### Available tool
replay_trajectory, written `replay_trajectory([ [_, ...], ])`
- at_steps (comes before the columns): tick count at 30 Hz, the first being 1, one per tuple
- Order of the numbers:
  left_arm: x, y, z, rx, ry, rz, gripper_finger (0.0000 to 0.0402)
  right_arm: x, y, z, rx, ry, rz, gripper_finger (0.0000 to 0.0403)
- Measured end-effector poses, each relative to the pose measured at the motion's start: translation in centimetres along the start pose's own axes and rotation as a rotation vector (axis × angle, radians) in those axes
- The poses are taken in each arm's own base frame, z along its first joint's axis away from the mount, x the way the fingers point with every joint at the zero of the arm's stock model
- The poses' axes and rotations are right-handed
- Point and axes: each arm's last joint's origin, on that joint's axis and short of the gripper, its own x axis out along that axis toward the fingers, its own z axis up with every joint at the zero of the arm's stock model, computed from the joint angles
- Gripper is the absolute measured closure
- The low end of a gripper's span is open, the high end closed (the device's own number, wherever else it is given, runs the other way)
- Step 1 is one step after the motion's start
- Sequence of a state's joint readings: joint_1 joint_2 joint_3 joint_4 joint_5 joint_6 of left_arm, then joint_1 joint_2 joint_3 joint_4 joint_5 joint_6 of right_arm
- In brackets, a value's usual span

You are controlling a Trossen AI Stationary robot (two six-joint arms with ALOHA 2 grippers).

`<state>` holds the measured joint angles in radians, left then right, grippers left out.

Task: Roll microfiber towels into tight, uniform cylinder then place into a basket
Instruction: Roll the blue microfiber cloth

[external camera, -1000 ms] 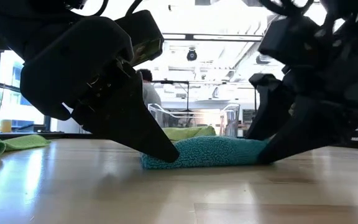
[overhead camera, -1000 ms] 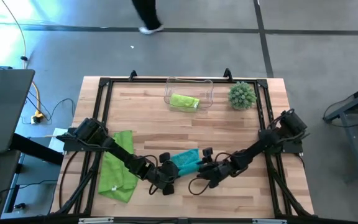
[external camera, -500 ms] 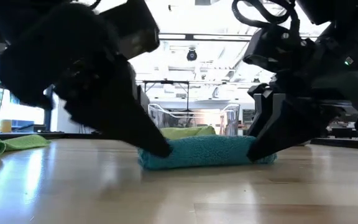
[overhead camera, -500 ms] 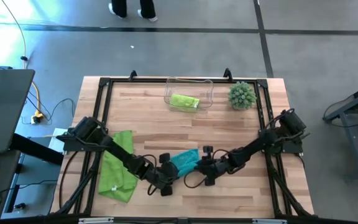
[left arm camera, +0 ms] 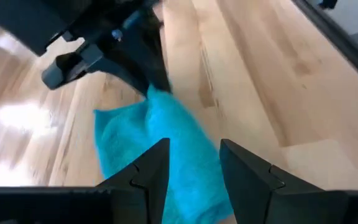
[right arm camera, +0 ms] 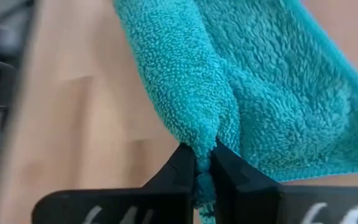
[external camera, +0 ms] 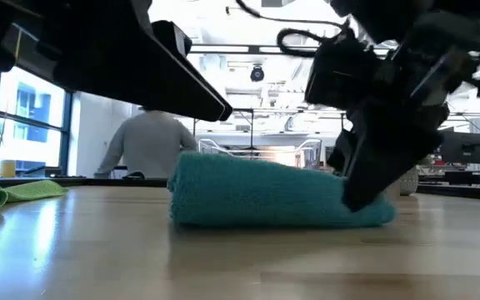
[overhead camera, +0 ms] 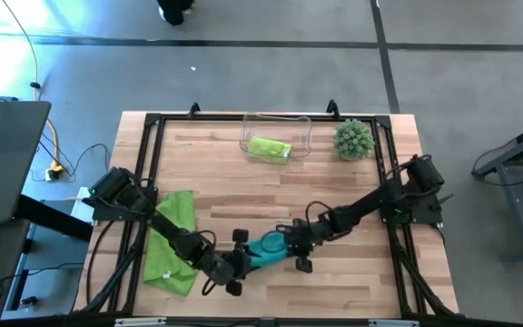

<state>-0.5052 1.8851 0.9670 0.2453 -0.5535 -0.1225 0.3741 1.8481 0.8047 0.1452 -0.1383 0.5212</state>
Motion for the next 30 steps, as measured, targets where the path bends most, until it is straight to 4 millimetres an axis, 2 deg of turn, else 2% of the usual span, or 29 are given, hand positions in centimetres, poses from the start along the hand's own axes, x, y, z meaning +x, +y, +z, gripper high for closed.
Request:
replay_trajectory([
  [3,0.5,-0.4,-0.8,-0.003,0.020,0.014,0.0270,-0.2,-1.1,0.7,0.107,0.036,0.106,0.0398],
  [8,1.5,-0.9,-1.9,-0.051,0.035,0.021,0.0270,-0.4,-2.3,1.4,0.225,0.055,0.154,0.0398],
  [17,2.9,-0.8,-3.4,-0.159,0.082,0.040,0.0270,-0.5,-2.6,1.6,0.214,0.054,0.168,0.0388],
  [23,3.5,-0.1,-3.7,-0.262,0.135,0.005,0.0271,-0.5,-2.1,1.4,0.091,0.051,0.178,0.0319],
  [27,3.6,0.1,-3.8,-0.274,0.149,-0.012,0.0271,-1.1,-2.1,1.3,0.046,0.117,0.281,0.0268],
  [30,3.6,0.1,-3.8,-0.274,0.151,-0.016,0.0271,-1.9,-1.8,1.2,0.023,0.152,0.321,0.0248],
])
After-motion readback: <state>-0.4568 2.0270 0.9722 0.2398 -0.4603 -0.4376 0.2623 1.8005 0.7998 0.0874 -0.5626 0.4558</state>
